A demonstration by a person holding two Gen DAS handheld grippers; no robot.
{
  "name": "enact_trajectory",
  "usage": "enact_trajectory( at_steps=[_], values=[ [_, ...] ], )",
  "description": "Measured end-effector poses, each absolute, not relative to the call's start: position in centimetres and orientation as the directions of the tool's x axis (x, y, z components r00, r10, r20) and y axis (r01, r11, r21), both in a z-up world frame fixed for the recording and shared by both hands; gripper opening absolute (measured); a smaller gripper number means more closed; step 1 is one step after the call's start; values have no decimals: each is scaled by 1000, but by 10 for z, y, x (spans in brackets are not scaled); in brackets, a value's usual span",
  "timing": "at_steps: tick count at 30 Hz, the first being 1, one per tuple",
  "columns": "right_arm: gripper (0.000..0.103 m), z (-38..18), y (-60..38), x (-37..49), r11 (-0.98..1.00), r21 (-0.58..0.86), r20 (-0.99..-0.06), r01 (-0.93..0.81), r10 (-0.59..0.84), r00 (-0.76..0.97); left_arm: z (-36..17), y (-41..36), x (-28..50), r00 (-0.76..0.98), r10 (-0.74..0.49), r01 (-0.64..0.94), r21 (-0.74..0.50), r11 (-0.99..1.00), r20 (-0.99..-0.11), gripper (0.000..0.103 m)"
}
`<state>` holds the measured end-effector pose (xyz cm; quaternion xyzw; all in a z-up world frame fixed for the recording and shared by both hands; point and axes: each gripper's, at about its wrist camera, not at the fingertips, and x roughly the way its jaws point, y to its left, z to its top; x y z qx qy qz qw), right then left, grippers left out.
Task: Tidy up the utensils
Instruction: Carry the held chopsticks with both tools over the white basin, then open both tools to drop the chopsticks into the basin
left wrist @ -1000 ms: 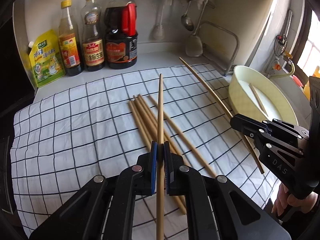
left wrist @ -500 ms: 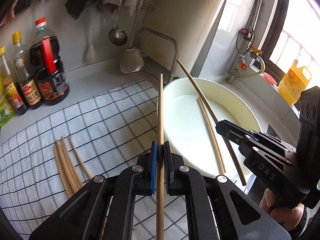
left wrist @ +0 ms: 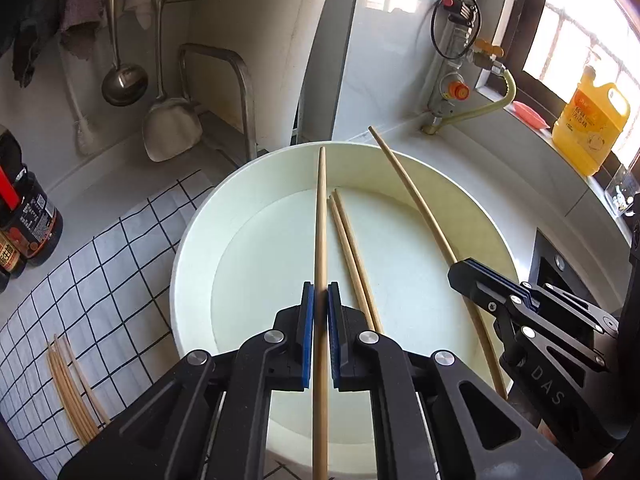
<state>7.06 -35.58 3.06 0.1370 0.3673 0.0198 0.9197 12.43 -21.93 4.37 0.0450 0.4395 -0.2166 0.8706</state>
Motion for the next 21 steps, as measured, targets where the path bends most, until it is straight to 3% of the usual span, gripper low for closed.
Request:
enact_trajectory(
  at_steps=[6, 7, 10, 11, 12, 21],
  values=[
    [6, 29, -358, 72, 958, 277, -676, 71, 142, 723, 36, -224, 136, 510, -301, 384, -100, 918, -806, 9],
    [6, 29, -359, 72, 957, 280, -675, 77, 140, 724, 36, -224, 137, 512, -291, 375, -94, 922, -808, 15],
    [9, 31, -363, 70, 955, 283, -672, 91, 129, 730, 40, -218, 137, 537, -267, 348, -78, 934, -800, 48],
    [10, 32, -363, 70, 955, 282, -670, 93, 127, 732, 43, -214, 136, 550, -266, 340, -79, 937, -792, 68],
    [11, 33, -363, 69, 954, 283, -666, 95, 125, 735, 46, -211, 134, 566, -269, 334, -82, 939, -780, 73],
    [15, 40, -357, 66, 959, 272, -655, 79, 124, 745, 54, -186, 125, 579, -255, 294, -93, 951, -775, 73]
  ],
)
